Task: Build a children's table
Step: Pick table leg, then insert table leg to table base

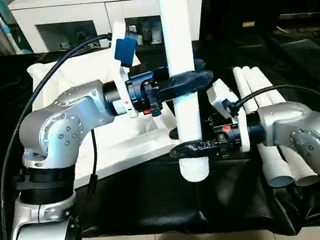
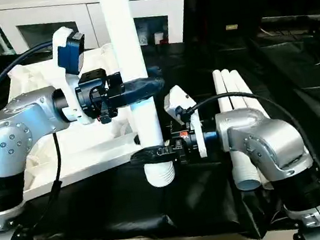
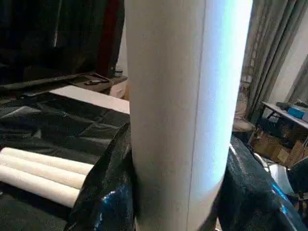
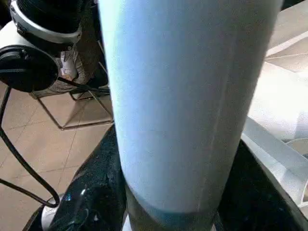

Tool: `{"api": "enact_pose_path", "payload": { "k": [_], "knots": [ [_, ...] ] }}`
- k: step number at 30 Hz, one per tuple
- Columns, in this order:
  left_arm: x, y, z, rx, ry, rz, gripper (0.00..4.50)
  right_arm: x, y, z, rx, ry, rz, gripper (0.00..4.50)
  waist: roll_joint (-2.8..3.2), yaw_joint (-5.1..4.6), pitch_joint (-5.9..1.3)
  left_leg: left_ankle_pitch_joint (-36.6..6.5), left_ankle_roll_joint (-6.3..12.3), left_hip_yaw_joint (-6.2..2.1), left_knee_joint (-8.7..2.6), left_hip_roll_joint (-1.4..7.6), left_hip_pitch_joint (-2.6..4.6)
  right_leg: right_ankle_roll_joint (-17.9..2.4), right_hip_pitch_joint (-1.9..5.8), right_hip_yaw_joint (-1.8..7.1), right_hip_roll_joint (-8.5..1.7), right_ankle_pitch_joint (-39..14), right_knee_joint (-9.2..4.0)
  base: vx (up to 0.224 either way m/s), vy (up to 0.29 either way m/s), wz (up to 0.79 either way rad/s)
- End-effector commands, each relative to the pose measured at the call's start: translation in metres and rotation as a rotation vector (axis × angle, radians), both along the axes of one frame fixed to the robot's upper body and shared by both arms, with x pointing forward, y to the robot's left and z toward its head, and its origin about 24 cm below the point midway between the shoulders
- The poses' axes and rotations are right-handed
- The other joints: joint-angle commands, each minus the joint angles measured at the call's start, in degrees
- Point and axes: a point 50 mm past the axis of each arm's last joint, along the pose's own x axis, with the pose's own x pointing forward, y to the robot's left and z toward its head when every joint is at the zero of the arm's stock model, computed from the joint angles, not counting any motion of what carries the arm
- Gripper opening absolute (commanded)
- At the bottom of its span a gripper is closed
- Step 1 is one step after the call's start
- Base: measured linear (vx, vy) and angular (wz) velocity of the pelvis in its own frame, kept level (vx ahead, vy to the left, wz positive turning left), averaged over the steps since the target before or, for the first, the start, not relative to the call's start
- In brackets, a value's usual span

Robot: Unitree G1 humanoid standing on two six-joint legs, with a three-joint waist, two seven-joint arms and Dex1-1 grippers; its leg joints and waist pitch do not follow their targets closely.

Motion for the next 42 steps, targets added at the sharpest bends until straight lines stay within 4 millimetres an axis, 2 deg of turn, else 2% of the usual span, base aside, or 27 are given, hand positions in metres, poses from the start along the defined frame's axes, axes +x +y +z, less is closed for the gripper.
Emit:
{"api": "enact_pose_path", "payload": {
  "k": [1, 2, 4, 5, 6, 9, 13, 17, 19, 20, 21, 23, 24, 25, 26, 27, 28, 29, 30, 32, 33, 34, 37, 39, 40, 41, 42],
  "knots": [
    [-0.001, -0.002, 0.006, -0.002, -0.032, -0.01, 1.77, 0.0, -0.003, -0.003, -0.001, 0.019, -0.017, 1.9, -0.35, 0.28, -4.27, 0.42, 2.56, -0.77, -3.53, 2.53, -0.26, -14.03, 4.16, 2.92, -4.28, -0.04, -3.7, 0.0, 0.0, 0.0],
    [0.0, -0.002, 0.006, -0.005, -0.02, -0.003, 2.12, 0.0, -0.003, -0.003, 0.001, 0.018, -0.021, 1.89, -0.05, 0.35, -4.31, 0.7, 2.55, -0.82, -3.48, 2.49, -0.32, -14.11, 4.2, 2.95, -4.32, 0.52, -3.59, 0.0, 0.0, 0.0],
    [0.0, -0.001, 0.005, -0.009, -0.01, -0.002, 2.47, 0.0, -0.003, -0.003, 0.007, 0.015, -0.031, 1.88, 0.43, 0.36, -4.35, 0.56, 2.44, -0.87, -3.43, 2.51, -0.27, -14.38, 4.12, 2.91, -4.3, 1.11, -3.58, 0.0, 0.0, 0.0],
    [0.0, 0.0, 0.005, -0.012, -0.007, -0.005, 2.47, 0.0, -0.003, -0.002, 0.01, 0.015, -0.034, 1.87, 0.09, 0.24, -4.33, 0.2, 2.46, -0.82, -3.48, 2.48, -0.26, -14.45, 4.19, 2.89, -4.19, 1.3, -3.68, 0.0, 0.0, 0.0],
    [-0.002, 0.0, 0.007, -0.032, -0.006, -0.014, 2.5, 0.0, -0.003, -0.002, 0.016, 0.013, -0.041, 1.87, 0.37, 0.29, -4.36, 0.22, 2.34, -0.89, -3.49, 2.49, -0.24, -14.56, 4.18, 2.9, -4.23, 1.39, -3.62, 0.0, 0.0, 0.0],
    [0.0, 0.001, 0.01, -0.084, -0.019, 0.018, 2.88, 0.0, -0.003, -0.002, 0.029, 0.008, -0.061, 1.86, 0.27, 0.24, -4.34, -0.25, 2.1, -0.88, -3.5, 2.52, -0.28, -14.91, 4.28, 2.87, -4.23, 1.47, -3.69, 0.0, 0.0, 0.0],
    [0.01, 0.008, 0.021, -0.295, -0.05, 0.229, 2.95, 0.005, -0.006, 0.003, 0.108, -0.008, -0.159, 1.86, -0.07, 0.35, -4.43, -0.5, 2.21, -0.94, -3.42, 2.58, -0.5, -15.79, 4.58, 2.82, -4.43, 2.37, -3.9, 0.0, 0.0, 0.0],
    [0.015, 0.023, 0.035, -0.546, 0.046, 0.334, 2.95, 0.01, -0.012, 0.008, 0.184, -0.027, -0.262, 1.86, -0.56, 0.46, -4.33, -0.92, 2.31, -0.81, -3.35, 2.33, -0.58, -15.15, 4.53, 2.78, -4.36, 0.39, -3.92, 0.0, 0.0, 0.0],
    [0.018, 0.03, 0.035, -0.558, 0.051, 0.405, 2.95, 0.015, -0.017, 0.01, 0.194, -0.05, -0.335, 1.86, -0.62, 0.53, -4.31, -0.73, 2.64, -0.82, -3.38, 2.3, -0.45, -14.24, 4.4, 2.74, -4.16, -0.79, -4.06, 0.0, 0.0, 0.0],
    [0.021, 0.037, 0.029, -0.494, 0.026, 0.492, 2.95, 0.022, -0.021, 0.012, 0.197, -0.088, -0.425, 1.86, -0.73, 0.46, -4.27, -0.16, 2.74, -0.81, -3.47, 2.37, -0.43, -13.16, 4.19, 2.75, -4.13, -1.48, -4.07, 0.0, 0.0, 0.0],
    [0.022, 0.038, 0.029, -0.488, 0.023, 0.5, 2.95, 0.022, -0.022, 0.012, 0.197, -0.092, -0.434, 1.86, -0.58, 0.44, -4.21, -0.03, 2.74, -0.87, -3.58, 2.44, -0.35, -12.37, 3.93, 2.73, -4.15, -2.43, -4.23, 0.0, 0.0, 0.0],
    [0.028, 0.049, 0.015, -0.309, -0.067, 0.657, 2.95, 0.034, -0.028, 0.016, 0.196, -0.152, -0.58, 1.86, -0.49, 0.08, -4.18, 0.34, 2.22, -1.01, -3.79, 2.59, -0.27, -10.24, 3.75, 2.69, -4.13, -4.32, -4.27, 0.0, 0.0, 0.0],
    [0.03, 0.054, 0.005, -0.223, -0.115, 0.701, 2.95, 0.037, -0.029, 0.016, 0.207, -0.174, -0.627, 1.86, -0.49, 0.08, -4.18, 0.34, 2.22, -1.01, -3.79, 2.59, -0.27, -10.24, 3.75, 2.69, -4.13, -4.32, -4.27, 0.0, 0.0, 0.0],
    [0.033, 0.056, -0.006, -0.138, -0.146, 0.736, 2.95, 0.041, -0.032, 0.016, 0.203, -0.206, -0.679, 1.86, 0.59, -0.07, -4.26, -0.21, 1.28, -1.01, -3.76, 2.57, 0.02, -8.24, 3.45, 2.75, -4.21, -6.08, -4.5, 0.0, 0.0, 0.0],
    [0.034, 0.058, -0.027, 0.012, -0.212, 0.757, 2.95, 0.042, -0.032, 0.009, 0.144, -0.23, -0.711, 1.86, 0.48, -0.08, -4.28, 0.24, 0.98, -1.1, -3.85, 2.52, 0.0, -7.81, 3.51, 2.74, -4.06, -4.66, -4.6, 0.0, 0.0, 0.0],
    [0.034, 0.058, -0.032, 0.048, -0.229, 0.754, 2.95, 0.041, -0.032, 0.006, 0.13, -0.225, -0.708, 1.86, 0.57, -0.08, -4.34, 0.34, 0.68, -1.08, -3.87, 2.5, -0.02, -7.62, 3.58, 2.74, -3.92, -3.63, -4.33, 0.0, 0.0, 0.0],
    [0.03, 0.056, -0.05, 0.155, -0.243, 0.687, 2.95, 0.042, -0.031, -0.002, 0.12, -0.193, -0.723, 1.86, 0.72, -0.11, -4.44, 0.54, 0.64, -1.1, -3.86, 2.47, 0.02, -7.73, 3.59, 2.76, -3.92, -2.4, -4.14, 0.0, 0.0, 0.0],
    [0.027, 0.055, -0.062, 0.215, -0.239, 0.636, 2.95, 0.043, -0.032, -0.007, 0.122, -0.171, -0.737, 1.86, 0.97, -0.09, -4.5, 0.0, 0.41, -1.09, -4.01, 2.55, 0.25, -8.74, 3.39, 2.77, -4.06, -0.34, -3.88, 0.0, 0.0, 0.0],
    [0.022, 0.054, -0.078, 0.274, -0.227, 0.57, 2.95, 0.043, -0.033, -0.014, 0.111, -0.162, -0.741, 1.86, 0.87, 0.02, -4.65, 0.07, 0.36, -1.01, -3.96, 2.55, 0.26, -10.19, 3.46, 2.79, -4.1, 1.97, -3.6, 0.0, 0.0, 0.0],
    [0.018, 0.055, -0.092, 0.353, -0.239, 0.514, 2.95, 0.041, -0.031, -0.016, 0.104, -0.155, -0.73, 1.86, 1.13, 0.13, -4.64, 0.26, 0.26, -0.94, -3.93, 2.67, 0.23, -12.02, 3.52, 2.81, -4.13, 5.25, -3.3, 0.0, 0.0, 0.0],
    [0.014, 0.057, -0.102, 0.406, -0.249, 0.464, 2.95, 0.039, -0.029, -0.016, 0.107, -0.148, -0.716, 1.86, 0.86, 0.2, -4.61, 0.29, 0.68, -0.98, -3.98, 2.63, 0.23, -12.25, 3.54, 2.77, -4.1, 5.61, -3.5, 0.0, 0.0, 0.0],
    [0.012, 0.059, -0.111, 0.452, -0.233, 0.423, 2.95, 0.039, -0.027, -0.017, 0.111, -0.145, -0.7, 1.86, 0.9, 0.19, -4.55, -0.09, 0.84, -1.06, -4.09, 2.63, 0.07, -12.26, 3.68, 2.78, -4.13, 5.55, -3.38, 0.0, 0.0, 0.0],
    [0.012, 0.067, -0.134, 0.553, -0.198, 0.364, 2.95, 0.037, -0.022, -0.019, 0.101, -0.157, -0.66, 1.86, 0.02, -0.5, -4.09, -3.32, 0.56, -0.81, -4.43, 2.57, 0.02, -11.46, 3.84, 2.96, -4.36, -0.26, -4.0, 0.0, 0.0, 0.0],
    [0.019, 0.072, -0.139, 0.595, -0.2, 0.361, 2.95, 0.036, -0.021, -0.02, 0.095, -0.16, -0.64, 1.86, 0.48, -0.34, -3.95, -4.1, 0.3, -0.78, -4.42, 2.54, 0.28, -10.98, 3.53, 3.08, -4.46, -3.37, -4.44, 0.0, 0.0, 0.0],
    [0.021, 0.073, -0.141, 0.606, -0.199, 0.353, 2.78, 0.036, -0.02, -0.02, 0.089, -0.163, -0.637, 1.86, 0.45, -0.36, -4.02, -4.55, -0.1, -0.76, -4.45, 2.59, 0.44, -10.63, 3.55, 3.15, -4.5, -4.24, -4.47, 0.0, 0.0, 0.0],
    [0.023, 0.074, -0.144, 0.634, -0.197, 0.327, 2.61, 0.037, -0.02, -0.022, 0.069, -0.173, -0.627, 1.86, 0.06, -0.29, -4.05, -4.53, -0.17, -0.86, -4.56, 2.8, 0.34, -10.8, 3.63, 3.15, -4.71, -4.25, -4.4, 0.0, 0.0, 0.0],
    [0.025, 0.075, -0.146, 0.656, -0.207, 0.308, 2.61, 0.036, -0.021, -0.022, 0.058, -0.178, -0.619, 1.86, 0.07, -0.22, -4.0, -4.47, -0.08, -0.85, -4.57, 2.67, 0.34, -10.54, 3.55, 3.14, -4.58, -4.67, -4.52, 0.0, 0.0, 0.0]
  ]
}}
